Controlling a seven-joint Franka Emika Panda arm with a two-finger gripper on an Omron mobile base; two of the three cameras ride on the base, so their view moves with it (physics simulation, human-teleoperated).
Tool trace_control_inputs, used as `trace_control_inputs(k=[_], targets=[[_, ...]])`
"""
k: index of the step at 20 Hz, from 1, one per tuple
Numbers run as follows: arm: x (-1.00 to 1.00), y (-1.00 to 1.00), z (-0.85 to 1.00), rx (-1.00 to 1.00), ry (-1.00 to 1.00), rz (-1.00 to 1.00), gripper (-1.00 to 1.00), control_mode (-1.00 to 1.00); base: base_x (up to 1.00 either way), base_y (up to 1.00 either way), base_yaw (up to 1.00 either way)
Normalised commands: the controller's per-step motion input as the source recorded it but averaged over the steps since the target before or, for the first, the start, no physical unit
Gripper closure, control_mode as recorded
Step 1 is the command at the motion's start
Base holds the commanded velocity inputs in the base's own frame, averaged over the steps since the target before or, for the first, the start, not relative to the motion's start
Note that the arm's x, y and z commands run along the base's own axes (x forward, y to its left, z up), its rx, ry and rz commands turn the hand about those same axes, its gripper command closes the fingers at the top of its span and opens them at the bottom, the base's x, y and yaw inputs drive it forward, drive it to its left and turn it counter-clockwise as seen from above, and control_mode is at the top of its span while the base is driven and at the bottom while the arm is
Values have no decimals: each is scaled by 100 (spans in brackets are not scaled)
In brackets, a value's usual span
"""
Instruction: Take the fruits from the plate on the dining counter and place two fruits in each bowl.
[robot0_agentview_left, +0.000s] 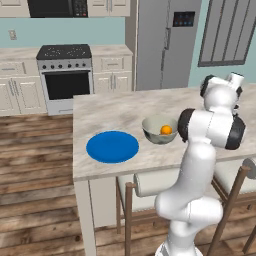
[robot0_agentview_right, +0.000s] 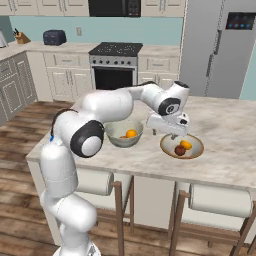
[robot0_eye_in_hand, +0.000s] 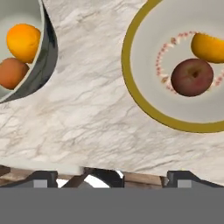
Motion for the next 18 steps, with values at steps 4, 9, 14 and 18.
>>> trace_control_inputs(k=[4, 9, 14, 18], targets=[[-59, 100, 75, -16, -2, 0, -100, -100, 0, 0, 0], [-32, 100, 83, -15, 2, 0, -100, -100, 0, 0, 0], [-26, 100, 98, -3, 8, -1, -100, -100, 0, 0, 0], [-42, 90, 98, 1, 8, -6, -100, -100, 0, 0, 0]])
